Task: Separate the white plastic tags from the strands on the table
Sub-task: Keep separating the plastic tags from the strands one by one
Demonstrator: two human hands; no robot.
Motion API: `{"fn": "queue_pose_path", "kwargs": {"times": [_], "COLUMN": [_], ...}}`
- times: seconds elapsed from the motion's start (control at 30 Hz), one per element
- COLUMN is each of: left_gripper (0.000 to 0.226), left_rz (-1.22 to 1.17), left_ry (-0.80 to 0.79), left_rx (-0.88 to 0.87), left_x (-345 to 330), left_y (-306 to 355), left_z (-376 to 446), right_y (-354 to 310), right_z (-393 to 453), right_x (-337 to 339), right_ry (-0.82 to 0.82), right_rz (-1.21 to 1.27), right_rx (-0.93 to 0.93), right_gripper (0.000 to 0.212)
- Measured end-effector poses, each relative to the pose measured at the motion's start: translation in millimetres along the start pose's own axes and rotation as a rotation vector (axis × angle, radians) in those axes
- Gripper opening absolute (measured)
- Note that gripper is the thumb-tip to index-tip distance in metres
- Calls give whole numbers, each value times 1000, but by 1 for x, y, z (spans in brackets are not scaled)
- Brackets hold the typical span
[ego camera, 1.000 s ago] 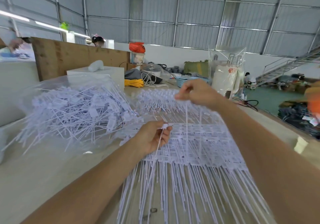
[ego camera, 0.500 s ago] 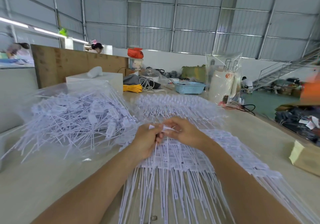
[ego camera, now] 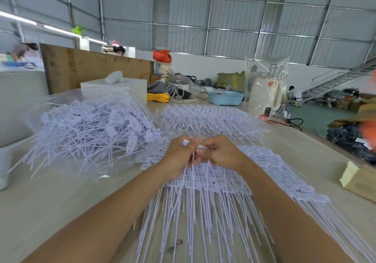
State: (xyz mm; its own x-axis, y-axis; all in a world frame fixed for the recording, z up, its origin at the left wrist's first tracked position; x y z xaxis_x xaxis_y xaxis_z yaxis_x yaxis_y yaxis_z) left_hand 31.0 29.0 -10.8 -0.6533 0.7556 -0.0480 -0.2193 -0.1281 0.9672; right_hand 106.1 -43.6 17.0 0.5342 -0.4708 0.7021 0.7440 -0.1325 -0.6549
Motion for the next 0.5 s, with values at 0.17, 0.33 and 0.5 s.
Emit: {"fn": "queue_pose_path", "kwargs": {"times": [0.17,0.33,0.5], "left_gripper": [22,23,22], "left_rz": [33,-161,-459], "left_ry": [12,2,-21], "left_rx": [92,261,224], "left_x": [6,27,24], "left_y": [6,0,3], "left_z": [4,6,9], "right_y": [-16,7,23], "right_z": [1,-13,-27], "right_x": [8,84,110], "right_ry": [171,593,597], "right_rz": [-291,-326,364], "right_rx": [98,-13,-6], "right_gripper": [8,21,29]}}
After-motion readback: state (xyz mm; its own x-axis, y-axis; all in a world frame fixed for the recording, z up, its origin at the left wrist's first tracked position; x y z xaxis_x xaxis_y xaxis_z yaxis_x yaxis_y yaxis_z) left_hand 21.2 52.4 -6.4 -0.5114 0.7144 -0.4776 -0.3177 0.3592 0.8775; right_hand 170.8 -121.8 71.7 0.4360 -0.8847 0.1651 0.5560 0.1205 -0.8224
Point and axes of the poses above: each hand's wrist, its own z-axis towards the middle knuckle, its own x-axis out of the back of the hand, y = z × x, the point moved 8 cm from there along z, towards the middle knuckle, and after that the axes turned 4 degrees about -x, right-handed, at the moved point
